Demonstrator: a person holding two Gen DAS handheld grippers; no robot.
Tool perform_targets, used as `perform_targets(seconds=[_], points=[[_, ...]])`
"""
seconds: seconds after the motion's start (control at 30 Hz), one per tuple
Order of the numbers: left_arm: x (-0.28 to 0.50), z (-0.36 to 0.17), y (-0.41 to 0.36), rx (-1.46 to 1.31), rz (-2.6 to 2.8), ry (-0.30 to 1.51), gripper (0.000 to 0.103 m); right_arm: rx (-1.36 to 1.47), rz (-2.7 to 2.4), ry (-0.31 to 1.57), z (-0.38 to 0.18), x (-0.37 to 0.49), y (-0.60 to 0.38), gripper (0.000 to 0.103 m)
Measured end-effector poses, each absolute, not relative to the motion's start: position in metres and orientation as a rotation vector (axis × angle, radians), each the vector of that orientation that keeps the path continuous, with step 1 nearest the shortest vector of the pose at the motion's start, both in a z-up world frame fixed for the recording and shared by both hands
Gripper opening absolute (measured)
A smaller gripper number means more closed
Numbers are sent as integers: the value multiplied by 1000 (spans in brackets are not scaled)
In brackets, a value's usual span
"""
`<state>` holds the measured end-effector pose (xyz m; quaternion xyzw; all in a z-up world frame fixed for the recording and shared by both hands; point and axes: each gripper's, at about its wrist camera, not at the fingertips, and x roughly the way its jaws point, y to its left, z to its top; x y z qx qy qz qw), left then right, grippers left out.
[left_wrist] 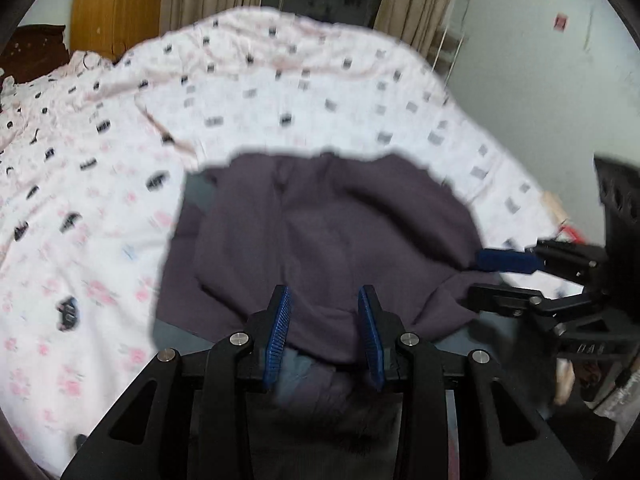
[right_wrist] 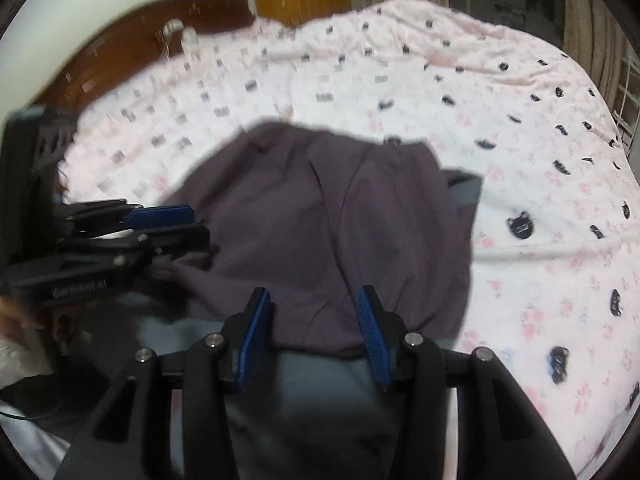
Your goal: Fold clothes
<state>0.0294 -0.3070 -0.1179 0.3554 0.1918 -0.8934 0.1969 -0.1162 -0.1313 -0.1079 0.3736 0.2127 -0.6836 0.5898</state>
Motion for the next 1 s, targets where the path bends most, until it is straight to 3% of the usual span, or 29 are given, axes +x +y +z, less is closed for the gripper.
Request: perform_targets(seconds=[0.1,0.17,0.23,0.27,0.63,1.0], points=[[65,-99,-316,911,-2546,559,31,874,-1583,411,-93,-121,-91,55],[95,-99,-319,929,-2549,544,40,879,-1576,360,-84,-125,-64,56],[119,-105,-316,975,-2535,533,57,915,-1568,344,-87,-129,-41,56],[131,-110,-314,1003,-2525,530,58,940,-1563,341,-90,-131,-29,56],[176,-155,-274,1279,-2411,546,60,1157,-1587,354,-141,-133,41,56],[143,-202,-287,1611,-2245,665,60,1223,-1552,376,-173,-119,52,56]])
